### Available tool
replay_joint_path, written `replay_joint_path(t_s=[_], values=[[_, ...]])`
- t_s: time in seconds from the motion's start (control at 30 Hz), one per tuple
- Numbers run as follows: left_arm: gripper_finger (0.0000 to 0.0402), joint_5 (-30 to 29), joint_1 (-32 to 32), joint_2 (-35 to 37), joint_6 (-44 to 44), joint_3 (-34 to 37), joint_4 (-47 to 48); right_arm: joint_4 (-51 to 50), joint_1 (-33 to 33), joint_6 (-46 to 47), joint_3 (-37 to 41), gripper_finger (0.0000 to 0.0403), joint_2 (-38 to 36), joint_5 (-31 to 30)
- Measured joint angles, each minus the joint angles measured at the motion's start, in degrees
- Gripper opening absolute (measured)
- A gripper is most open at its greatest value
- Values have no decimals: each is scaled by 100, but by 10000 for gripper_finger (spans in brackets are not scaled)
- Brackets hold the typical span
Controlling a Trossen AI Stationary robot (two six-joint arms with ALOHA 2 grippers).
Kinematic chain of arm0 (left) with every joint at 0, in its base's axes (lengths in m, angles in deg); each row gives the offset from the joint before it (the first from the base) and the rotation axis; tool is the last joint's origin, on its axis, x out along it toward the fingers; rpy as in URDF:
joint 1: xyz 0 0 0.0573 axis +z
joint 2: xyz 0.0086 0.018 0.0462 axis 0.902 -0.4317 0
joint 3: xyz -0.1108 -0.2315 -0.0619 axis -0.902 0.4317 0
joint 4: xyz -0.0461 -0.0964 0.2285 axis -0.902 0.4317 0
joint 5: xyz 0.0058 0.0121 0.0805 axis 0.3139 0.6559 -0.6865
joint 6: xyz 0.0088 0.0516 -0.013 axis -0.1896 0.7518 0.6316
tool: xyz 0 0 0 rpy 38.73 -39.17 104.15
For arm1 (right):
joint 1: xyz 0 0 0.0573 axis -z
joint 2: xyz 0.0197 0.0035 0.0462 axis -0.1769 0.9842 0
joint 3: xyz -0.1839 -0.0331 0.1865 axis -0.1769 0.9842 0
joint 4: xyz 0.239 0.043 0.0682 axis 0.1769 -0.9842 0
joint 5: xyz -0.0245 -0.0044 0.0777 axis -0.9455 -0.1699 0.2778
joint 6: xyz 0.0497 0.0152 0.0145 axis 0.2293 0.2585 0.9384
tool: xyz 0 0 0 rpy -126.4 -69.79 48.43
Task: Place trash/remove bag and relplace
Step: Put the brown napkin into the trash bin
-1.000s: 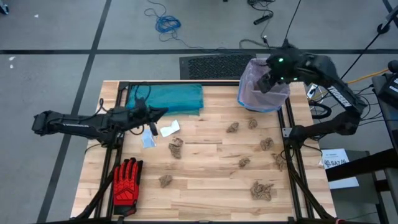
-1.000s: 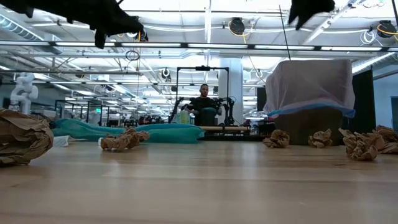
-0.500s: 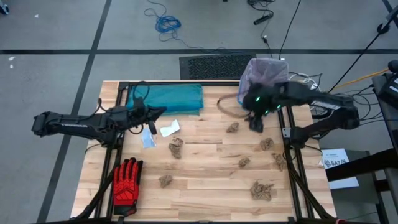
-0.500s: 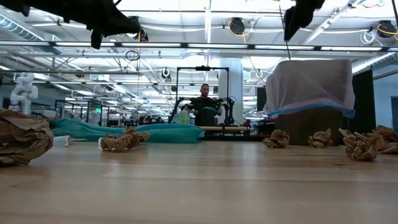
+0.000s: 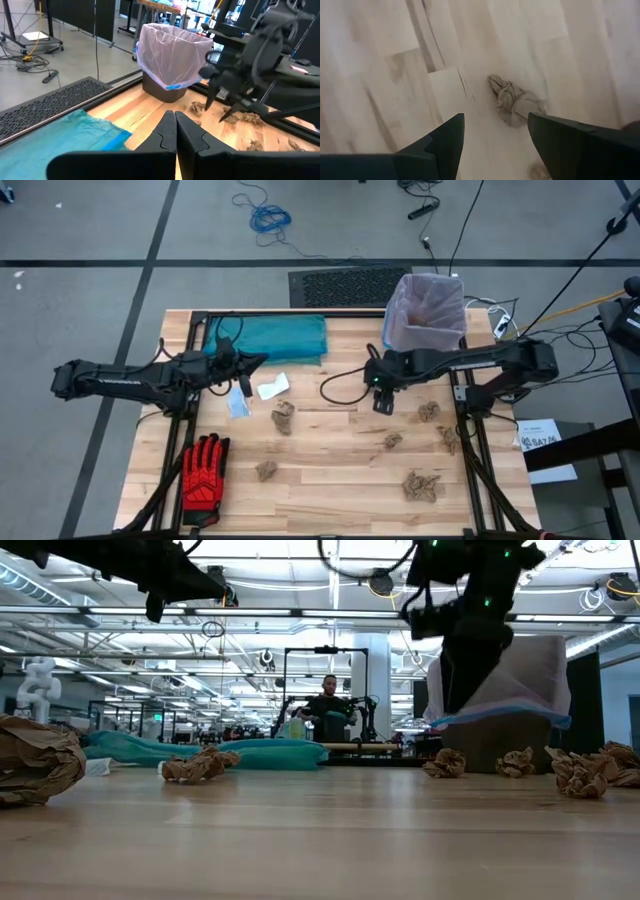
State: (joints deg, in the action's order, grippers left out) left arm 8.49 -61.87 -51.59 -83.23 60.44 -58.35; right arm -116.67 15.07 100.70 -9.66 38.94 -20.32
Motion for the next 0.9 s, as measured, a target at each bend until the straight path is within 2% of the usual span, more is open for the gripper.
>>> replay_joint_path(t_s=[0.43,0.53,0.63,0.8,0.9], values=[[0,18,-1,0,-93,0,19,705,260,648,195,212,1034,-284],[0,18,-1,0,-93,0,17,710,306,700,195,198,1255,-282],[0,18,1,0,-95,0,19,725,304,669,186,154,1390,-286],[0,18,1,0,-95,0,17,695,294,658,136,27,1384,187],[0,18,-1,0,-97,1,18,501,289,668,-87,12,1359,586]])
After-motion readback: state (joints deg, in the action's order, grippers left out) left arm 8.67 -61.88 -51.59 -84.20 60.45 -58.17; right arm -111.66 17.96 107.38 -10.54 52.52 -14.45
